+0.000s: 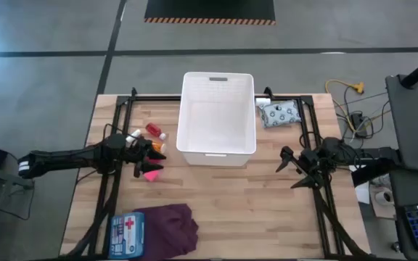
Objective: Pick & place medical supplies in basket/bin
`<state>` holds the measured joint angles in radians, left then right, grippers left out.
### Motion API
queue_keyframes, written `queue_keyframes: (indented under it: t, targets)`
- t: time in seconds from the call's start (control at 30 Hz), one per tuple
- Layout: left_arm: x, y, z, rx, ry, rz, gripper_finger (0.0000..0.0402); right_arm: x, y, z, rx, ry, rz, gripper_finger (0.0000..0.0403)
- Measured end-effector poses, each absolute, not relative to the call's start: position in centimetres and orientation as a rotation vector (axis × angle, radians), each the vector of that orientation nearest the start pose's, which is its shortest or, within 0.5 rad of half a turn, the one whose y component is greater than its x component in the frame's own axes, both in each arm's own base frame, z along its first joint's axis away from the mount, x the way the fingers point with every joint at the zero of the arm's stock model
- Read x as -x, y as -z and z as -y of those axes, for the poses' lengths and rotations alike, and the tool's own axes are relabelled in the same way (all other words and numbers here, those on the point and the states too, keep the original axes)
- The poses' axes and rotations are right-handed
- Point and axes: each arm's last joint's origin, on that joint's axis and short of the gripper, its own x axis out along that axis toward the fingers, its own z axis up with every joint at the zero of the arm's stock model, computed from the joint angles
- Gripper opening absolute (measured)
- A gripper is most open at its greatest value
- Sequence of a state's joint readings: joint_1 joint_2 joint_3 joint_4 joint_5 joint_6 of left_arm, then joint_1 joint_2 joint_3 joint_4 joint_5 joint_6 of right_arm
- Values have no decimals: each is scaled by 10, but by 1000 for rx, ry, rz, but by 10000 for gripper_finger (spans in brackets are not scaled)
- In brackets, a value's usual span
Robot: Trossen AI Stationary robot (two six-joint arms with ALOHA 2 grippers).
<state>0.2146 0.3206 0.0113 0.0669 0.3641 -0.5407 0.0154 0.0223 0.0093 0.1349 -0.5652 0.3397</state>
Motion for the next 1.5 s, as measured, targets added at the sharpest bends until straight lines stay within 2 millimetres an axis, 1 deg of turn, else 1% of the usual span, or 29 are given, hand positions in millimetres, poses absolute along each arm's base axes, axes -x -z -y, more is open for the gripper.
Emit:
queue_keyframes:
  t: [1.3,1.37,1.43,1.5]
  targets:
    - [-113,-147,-14,606,83,-268,269,-93,-177,-17,-297,-594,17,359]
    - [-113,-146,-14,604,83,-268,269,-94,-177,-16,-296,-562,25,359]
    - [-113,-146,-14,577,85,-268,269,-95,-179,-12,-310,-418,61,359]
    - [-113,-146,-14,574,85,-267,269,-97,-180,-8,-412,-256,87,359]
